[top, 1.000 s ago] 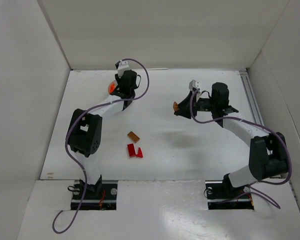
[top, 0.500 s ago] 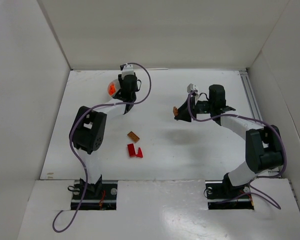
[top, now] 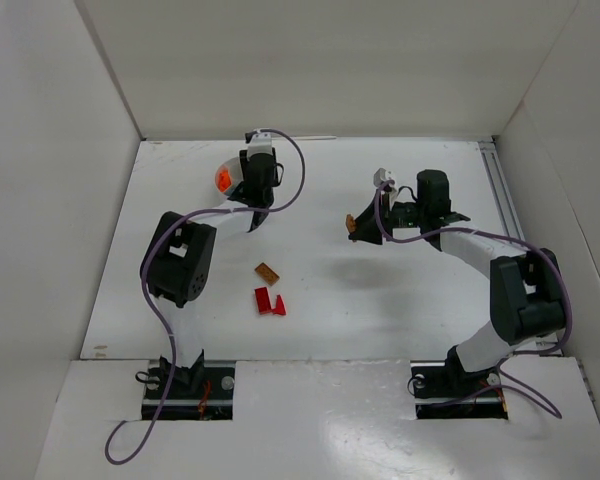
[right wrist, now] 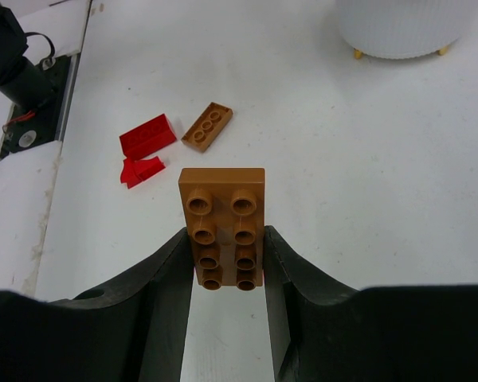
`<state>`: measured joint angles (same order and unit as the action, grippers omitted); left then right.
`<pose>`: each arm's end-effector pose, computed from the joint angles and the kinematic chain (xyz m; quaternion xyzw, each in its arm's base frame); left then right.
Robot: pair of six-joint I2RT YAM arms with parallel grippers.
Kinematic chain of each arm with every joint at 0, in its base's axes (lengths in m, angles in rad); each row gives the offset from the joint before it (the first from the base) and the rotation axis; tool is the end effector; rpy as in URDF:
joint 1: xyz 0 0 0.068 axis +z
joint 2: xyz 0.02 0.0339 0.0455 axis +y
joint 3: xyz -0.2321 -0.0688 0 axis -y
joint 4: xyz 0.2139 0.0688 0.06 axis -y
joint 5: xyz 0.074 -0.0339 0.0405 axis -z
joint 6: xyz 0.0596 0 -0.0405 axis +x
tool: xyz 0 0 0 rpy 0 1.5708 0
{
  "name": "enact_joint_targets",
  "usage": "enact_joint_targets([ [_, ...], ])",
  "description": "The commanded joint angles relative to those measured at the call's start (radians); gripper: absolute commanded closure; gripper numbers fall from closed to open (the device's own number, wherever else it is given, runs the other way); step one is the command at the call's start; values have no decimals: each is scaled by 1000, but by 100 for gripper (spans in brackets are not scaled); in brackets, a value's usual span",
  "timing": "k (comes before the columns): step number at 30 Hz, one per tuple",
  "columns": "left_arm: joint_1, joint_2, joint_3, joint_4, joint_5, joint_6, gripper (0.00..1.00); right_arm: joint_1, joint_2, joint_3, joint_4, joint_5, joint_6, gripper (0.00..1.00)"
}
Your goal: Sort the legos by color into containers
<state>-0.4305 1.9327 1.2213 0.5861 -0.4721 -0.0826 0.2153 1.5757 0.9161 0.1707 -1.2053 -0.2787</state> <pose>0.4016 -0.1546 0.2205 -0.0262 0.7450 0.0065 0.6666 0.2920 0.1208 0.2172 -0.4557 0.6134 0.4722 0.4394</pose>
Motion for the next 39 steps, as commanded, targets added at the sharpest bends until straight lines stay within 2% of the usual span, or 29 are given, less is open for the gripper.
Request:
enact_joint_targets([
  [1, -5, -47, -17, -11, 0, -11, 64, -8, 4, 40, 18, -40, -27, 100],
  [4, -5, -69, -17, -29, 0, -22, 56, -8, -6, 40, 18, -40, -27, 100],
  [6, -5, -78, -17, -42, 0, -22, 55, 1, -17, 40, 18, -40, -27, 100],
  [7, -5, -78, -17, -51, 0, -22, 51, 1, -26, 30, 18, -31, -27, 100],
  [12, -5, -103, -17, -62, 0, -22, 45, 1, -36, 30, 18, -31, -27, 100],
  [17, -5, -169, -17, -71, 27, -31, 38, 12, -36, 30, 18, -22, -27, 100],
  [18, -5, -187, -17, -71, 27, -31, 33, 12, -45, 30, 18, -22, -36, 100],
  [21, -5, -218, -6, -83, 38, -31, 27, 22, -45, 30, 18, -11, -36, 100],
  [23, -5, -268, 3, -133, 44, -31, 25, 35, -54, 43, 0, 1, -56, 100],
  [25, -5, -300, 3, -184, 159, -31, 25, 73, -65, 64, -87, 51, -109, 100],
  [26, -5, -342, 3, -216, 237, -31, 24, 91, -65, 99, -138, 82, -196, 100],
  [27, 5, -368, -28, -254, 450, -31, 23, 114, -74, 122, -195, 161, -245, 100],
  [29, 19, -450, -80, -255, 716, 25, 22, 178, -74, 180, -347, 226, -374, 100],
  [30, 19, -481, -150, -238, 833, 41, 24, 194, -74, 181, -365, 245, -388, 100],
  [31, 19, -515, -198, -205, 1027, 50, 24, 203, -74, 181, -366, 230, -389, 100],
  [34, 19, -636, -377, -82, 1350, 112, 24, 214, -74, 181, -366, 187, -389, 100],
  [37, 19, -708, -434, -109, 1409, 145, 25, 243, -97, 178, -382, 167, -389, 100],
  [39, 19, -721, -445, -126, 1461, 158, 25, 284, -124, 165, -396, 220, -378, 100],
])
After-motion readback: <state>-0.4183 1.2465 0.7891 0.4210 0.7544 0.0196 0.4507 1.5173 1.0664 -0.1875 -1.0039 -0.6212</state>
